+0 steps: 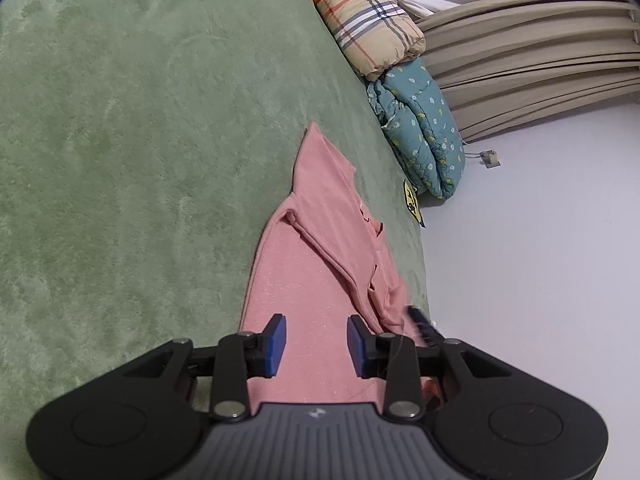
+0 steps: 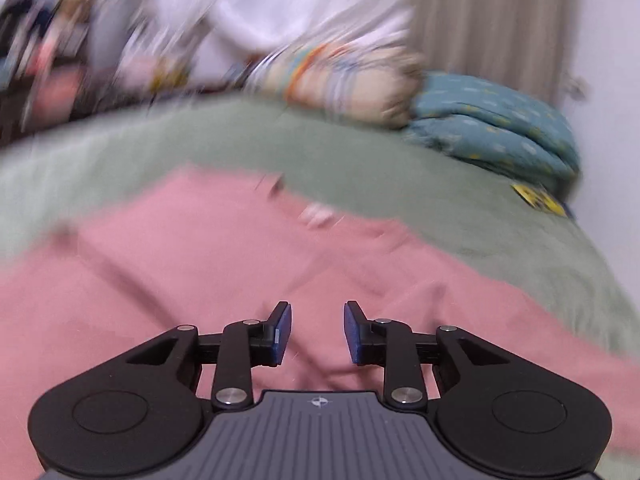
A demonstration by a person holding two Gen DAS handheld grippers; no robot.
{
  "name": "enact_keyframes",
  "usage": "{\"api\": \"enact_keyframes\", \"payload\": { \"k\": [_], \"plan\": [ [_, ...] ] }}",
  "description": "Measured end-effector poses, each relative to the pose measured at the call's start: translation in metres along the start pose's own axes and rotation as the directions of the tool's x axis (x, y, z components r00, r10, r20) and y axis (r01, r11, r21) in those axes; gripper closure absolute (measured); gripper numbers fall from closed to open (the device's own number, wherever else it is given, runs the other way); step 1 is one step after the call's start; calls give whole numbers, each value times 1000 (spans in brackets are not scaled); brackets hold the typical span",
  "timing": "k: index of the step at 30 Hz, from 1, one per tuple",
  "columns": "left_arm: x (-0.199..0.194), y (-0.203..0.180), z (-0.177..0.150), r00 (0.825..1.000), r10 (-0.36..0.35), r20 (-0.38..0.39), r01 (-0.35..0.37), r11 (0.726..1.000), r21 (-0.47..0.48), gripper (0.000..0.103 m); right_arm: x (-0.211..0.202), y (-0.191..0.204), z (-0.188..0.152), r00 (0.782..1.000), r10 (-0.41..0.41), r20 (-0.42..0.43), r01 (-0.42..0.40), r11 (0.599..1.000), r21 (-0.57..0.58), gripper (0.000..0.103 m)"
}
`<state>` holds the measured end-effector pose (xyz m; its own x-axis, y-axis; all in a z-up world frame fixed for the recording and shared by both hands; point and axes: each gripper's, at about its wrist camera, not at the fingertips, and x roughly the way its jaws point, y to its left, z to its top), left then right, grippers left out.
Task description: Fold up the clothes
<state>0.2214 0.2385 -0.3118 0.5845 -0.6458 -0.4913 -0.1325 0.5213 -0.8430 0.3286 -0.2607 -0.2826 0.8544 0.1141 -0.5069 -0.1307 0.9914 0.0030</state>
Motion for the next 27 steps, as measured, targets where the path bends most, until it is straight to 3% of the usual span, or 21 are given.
{"api": "enact_keyframes", "payload": {
  "k": [2, 3, 4, 5, 7, 8, 10, 12, 14, 15, 17, 19, 21, 22, 23, 26, 27],
  "plan": [
    [0, 0, -1, 1000, 3, 1, -3, 1000, -3, 72, 5, -22, 12, 996, -87, -19, 88, 995, 43, 75],
    [1, -1, -2, 1000, 0, 1, 0, 1000, -6, 72, 10, -22, 16, 997, -61, -38, 62, 998, 20, 75],
    [2, -1, -3, 1000, -3, 1, 3, 1000, -8, 72, 21, -19, 25, 996, 22, -92, -21, 1000, 6, 75],
    [3, -2, -4, 1000, -7, 3, 7, 1000, -11, 72, 32, -16, 32, 985, 94, -142, -95, 995, 2, 75],
    [4, -2, -6, 1000, -13, 3, 13, 1000, -16, 72, 56, 1, 42, 956, 177, -233, -168, 984, 59, 75],
    [5, -3, -7, 1000, -16, 3, 16, 1000, -18, 72, 65, 12, 46, 952, 167, -255, -155, 986, 67, 75],
    [5, -3, -8, 1000, -14, 1, 14, 1000, -21, 72, 80, 26, 50, 946, 133, -296, -112, 990, 86, 64],
    [2, -3, -8, 1000, -12, 2, 12, 1000, -22, 72, 111, 44, 46, 914, 75, -399, -20, 990, 141, 64],
    [-9, -1, -6, 1000, 0, 15, 0, 1000, -17, 70, 124, 52, 41, 905, 35, -423, 31, 989, 147, 65],
    [-15, 0, -5, 1000, 6, 23, -6, 1000, -16, 69, 127, 57, 37, 909, -28, -415, 83, 990, 115, 71],
    [-22, 3, -3, 999, 12, 36, -11, 1000, -21, 69, 122, 59, 33, 920, -87, -383, 137, 985, 105, 94],
    [-33, 9, -1, 998, 7, 58, -4, 999, -41, 69, 116, 51, 33, 936, -94, -339, 156, 975, 158, 95],
    [-37, 12, -1, 998, -1, 66, 4, 999, -49, 69, 98, 31, 30, 978, -12, -208, 84, 936, 341, 95],
    [-38, 13, -2, 998, -6, 68, 10, 998, -54, 69, 90, 25, 28, 989, 60, -132, 0, 910, 416, 95],
    [-38, 15, -3, 998, -12, 69, 16, 998, -60, 69, 85, 19, 26, 991, 122, -63, -78, 878, 473, 95],
    [-36, 17, -5, 998, -20, 64, 25, 997, -78, 69, 91, 11, 24, 958, 285, -38, -216, 803, 556, 82],
    [-35, 17, -6, 998, -21, 62, 25, 997, -79, 69, 90, 8, 26, 956, 290, -36, -220, 796, 564, 75]
  ]
}}
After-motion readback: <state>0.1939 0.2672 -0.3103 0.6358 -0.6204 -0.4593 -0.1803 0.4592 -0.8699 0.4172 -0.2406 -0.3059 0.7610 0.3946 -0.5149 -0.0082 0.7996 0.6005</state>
